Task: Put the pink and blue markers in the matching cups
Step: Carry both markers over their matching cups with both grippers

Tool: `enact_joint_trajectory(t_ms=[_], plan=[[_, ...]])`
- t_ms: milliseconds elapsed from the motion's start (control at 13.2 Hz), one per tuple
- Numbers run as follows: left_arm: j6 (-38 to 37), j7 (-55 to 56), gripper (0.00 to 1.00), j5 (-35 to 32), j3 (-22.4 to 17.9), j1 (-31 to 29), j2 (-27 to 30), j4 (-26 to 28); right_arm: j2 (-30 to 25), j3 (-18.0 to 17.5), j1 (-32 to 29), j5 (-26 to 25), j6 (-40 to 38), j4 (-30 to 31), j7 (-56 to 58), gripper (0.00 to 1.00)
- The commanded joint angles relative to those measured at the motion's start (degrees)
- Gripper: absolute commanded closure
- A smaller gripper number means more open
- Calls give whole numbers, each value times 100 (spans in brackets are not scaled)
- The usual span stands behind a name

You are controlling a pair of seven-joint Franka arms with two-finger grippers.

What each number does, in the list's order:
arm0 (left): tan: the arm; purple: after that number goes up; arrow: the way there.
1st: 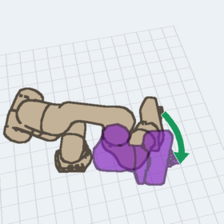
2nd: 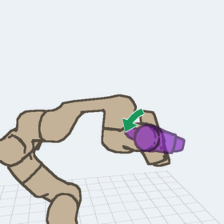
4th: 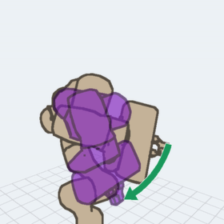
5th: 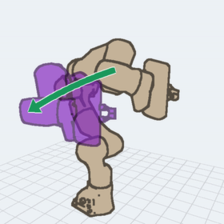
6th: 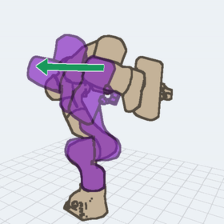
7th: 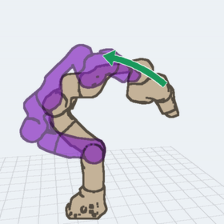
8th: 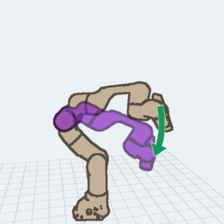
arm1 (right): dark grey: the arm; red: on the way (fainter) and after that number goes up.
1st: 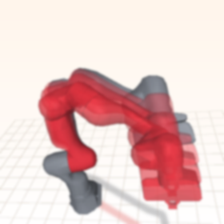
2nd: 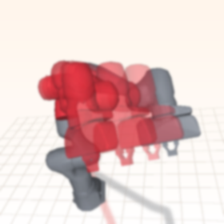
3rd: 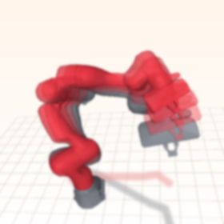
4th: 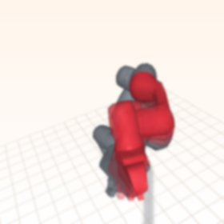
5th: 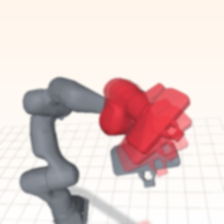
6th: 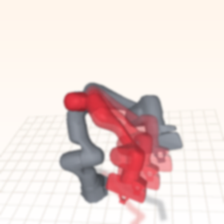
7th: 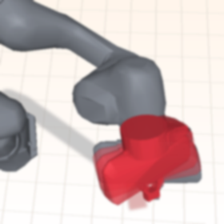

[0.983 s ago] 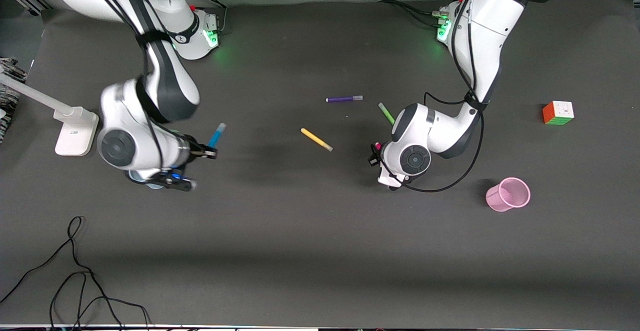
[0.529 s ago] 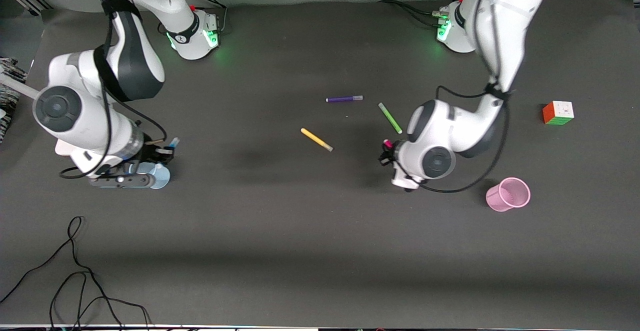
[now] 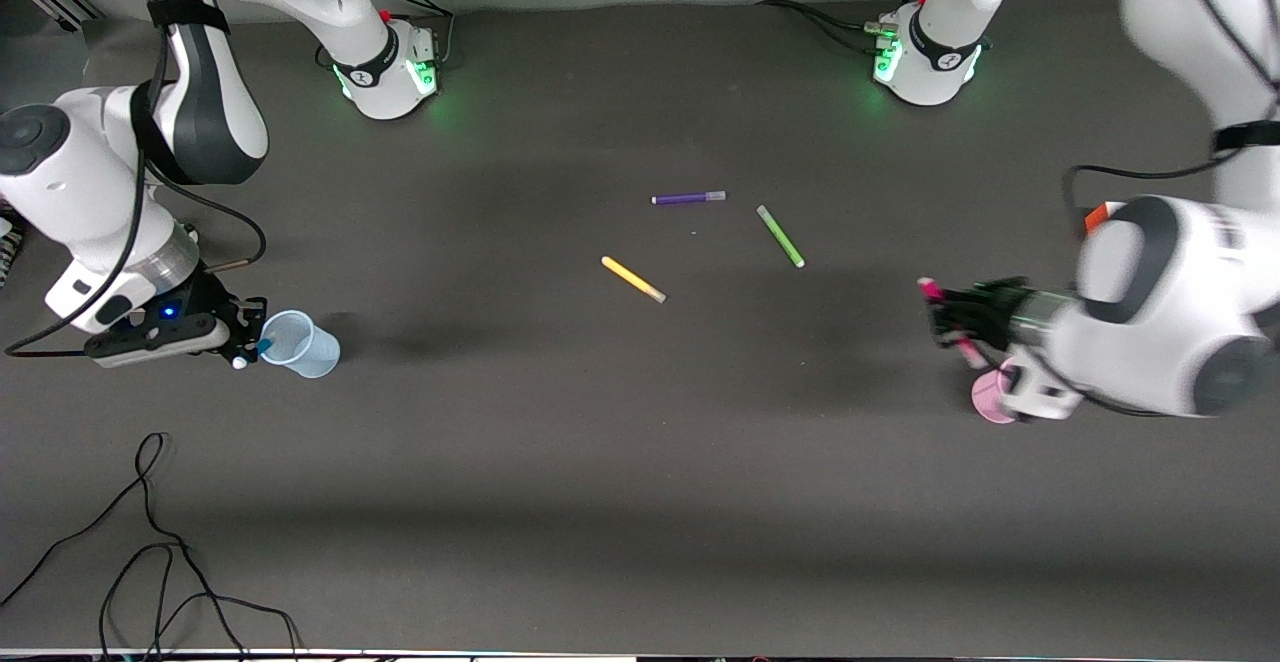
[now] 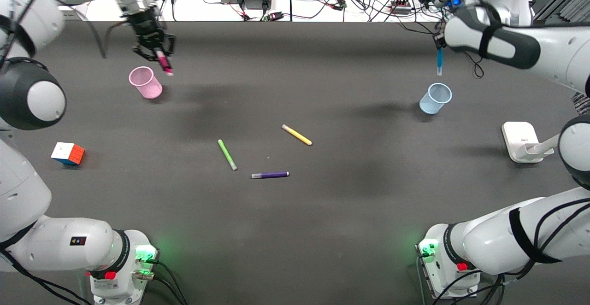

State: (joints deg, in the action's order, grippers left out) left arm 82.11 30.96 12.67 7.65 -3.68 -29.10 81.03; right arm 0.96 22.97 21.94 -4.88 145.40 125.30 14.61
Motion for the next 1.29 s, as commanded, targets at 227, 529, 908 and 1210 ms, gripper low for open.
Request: enact_joint_trajectory(t_ms=[227,529,908,1210], plan=[[-187,-1328,100,366,87,-984,-754,-175,-377,331,83,-110,1289,1232,359,100],[-143,-1576,100,614,87,-1284,-1036,-175,-360,463,83,-92,1815,1715,359,100],[-117,-1848,100,614,87,-1311,-1432,-623,-255,472,83,-74,1922,1761,341,20],[-134,-1901,100,614,87,-1328,-1467,-685,-254,472,91,-74,1817,1708,280,0]])
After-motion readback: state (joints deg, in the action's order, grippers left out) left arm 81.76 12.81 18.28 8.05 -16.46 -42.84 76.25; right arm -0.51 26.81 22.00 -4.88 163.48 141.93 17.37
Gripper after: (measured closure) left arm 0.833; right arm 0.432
